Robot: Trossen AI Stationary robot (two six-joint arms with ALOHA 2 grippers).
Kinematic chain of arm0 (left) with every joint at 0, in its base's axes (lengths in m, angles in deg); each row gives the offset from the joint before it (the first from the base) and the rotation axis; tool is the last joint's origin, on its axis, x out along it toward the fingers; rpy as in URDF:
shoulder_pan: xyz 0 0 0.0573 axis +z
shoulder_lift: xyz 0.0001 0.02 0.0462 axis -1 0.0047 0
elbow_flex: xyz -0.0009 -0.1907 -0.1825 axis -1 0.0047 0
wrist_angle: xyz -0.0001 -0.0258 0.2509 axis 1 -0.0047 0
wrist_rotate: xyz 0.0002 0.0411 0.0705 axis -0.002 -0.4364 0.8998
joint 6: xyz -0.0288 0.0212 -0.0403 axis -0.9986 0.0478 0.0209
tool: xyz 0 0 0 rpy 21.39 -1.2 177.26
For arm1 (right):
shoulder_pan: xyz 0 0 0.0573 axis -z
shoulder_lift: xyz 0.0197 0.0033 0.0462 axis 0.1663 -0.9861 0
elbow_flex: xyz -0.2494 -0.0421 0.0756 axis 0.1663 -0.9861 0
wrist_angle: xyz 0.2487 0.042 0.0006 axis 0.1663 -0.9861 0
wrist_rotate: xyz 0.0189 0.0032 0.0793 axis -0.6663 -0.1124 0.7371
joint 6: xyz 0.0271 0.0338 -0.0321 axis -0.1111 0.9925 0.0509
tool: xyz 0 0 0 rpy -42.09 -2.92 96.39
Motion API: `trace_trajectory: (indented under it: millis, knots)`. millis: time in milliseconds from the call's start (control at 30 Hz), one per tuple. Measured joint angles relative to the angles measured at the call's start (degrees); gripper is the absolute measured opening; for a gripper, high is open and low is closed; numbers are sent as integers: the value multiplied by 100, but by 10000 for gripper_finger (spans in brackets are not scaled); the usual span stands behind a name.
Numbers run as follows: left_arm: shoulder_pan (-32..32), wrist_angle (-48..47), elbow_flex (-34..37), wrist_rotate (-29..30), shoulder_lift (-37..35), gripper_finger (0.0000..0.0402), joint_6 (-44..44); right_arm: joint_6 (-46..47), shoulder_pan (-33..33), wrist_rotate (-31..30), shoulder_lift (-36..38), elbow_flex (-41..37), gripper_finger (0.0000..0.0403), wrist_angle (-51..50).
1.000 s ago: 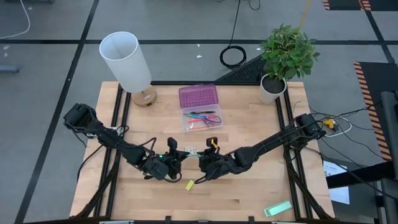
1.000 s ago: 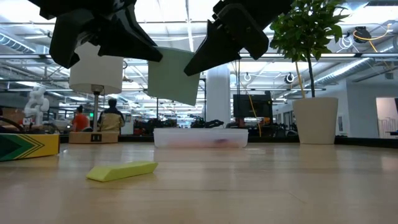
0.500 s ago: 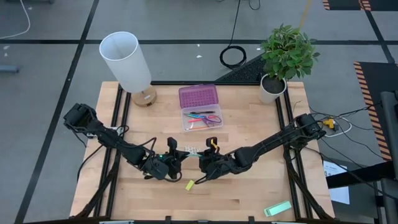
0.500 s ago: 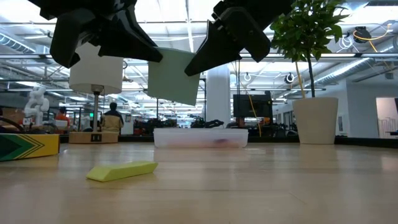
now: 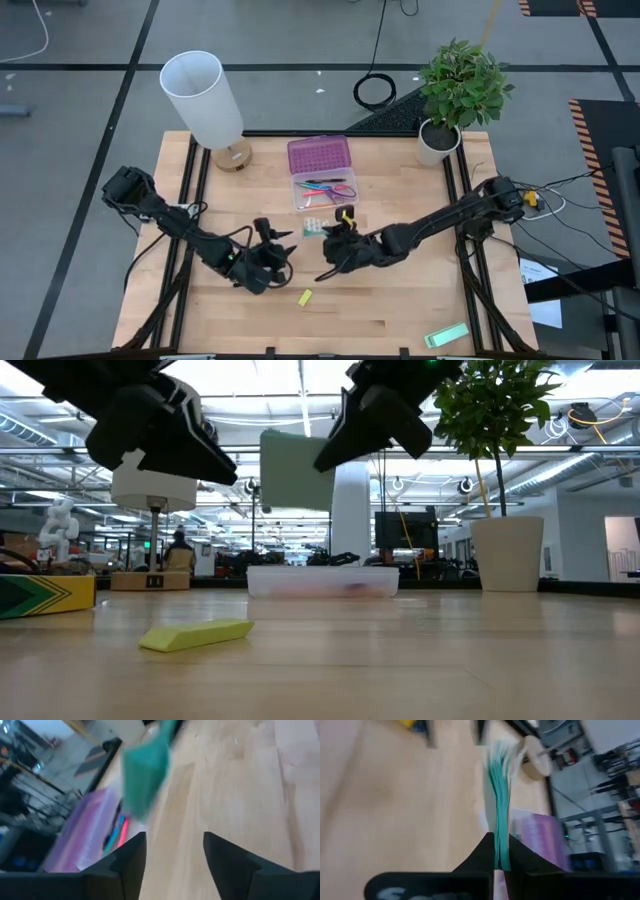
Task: Pack school essentials
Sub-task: Put the blue sticky notes into the purple supply box
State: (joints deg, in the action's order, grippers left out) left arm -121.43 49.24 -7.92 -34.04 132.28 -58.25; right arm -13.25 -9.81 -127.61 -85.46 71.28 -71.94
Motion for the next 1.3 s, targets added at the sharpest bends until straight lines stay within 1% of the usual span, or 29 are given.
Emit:
trace_trajectory:
  millis: [200,367,600,667,833,1000,1067,1167,1300]
  knots:
    - [-130,-373,0,-64,-2,211,-1069,-744,418,-75,241,0,7,-215]
    - [-217,-351,0,-114,-2,211,-1509,-1214,879,-260,250,-8,7,-418]
    - [-178,-305,0,-112,-2,212,-1456,-1863,1500,-145,246,-596,8,59]
    - [-114,-302,0,-109,-2,212,-1435,-1988,1645,-65,250,-843,8,337]
    - [115,-291,0,-110,-2,212,-1224,-2379,2000,449,250,-1477,9,1227]
    - [354,-218,0,-214,-2,212,-1094,-2889,2281,474,250,-2042,10,2151]
    - [422,-216,0,-217,-2,212,-1066,-2981,2377,549,250,-2224,10,2405]
    - [497,-215,0,-288,-2,212,-1064,-3031,2507,927,248,-2462,10,2587]
    - [568,-183,0,-515,-2,212,-1064,-3031,2574,969,248,-2665,10,2865]
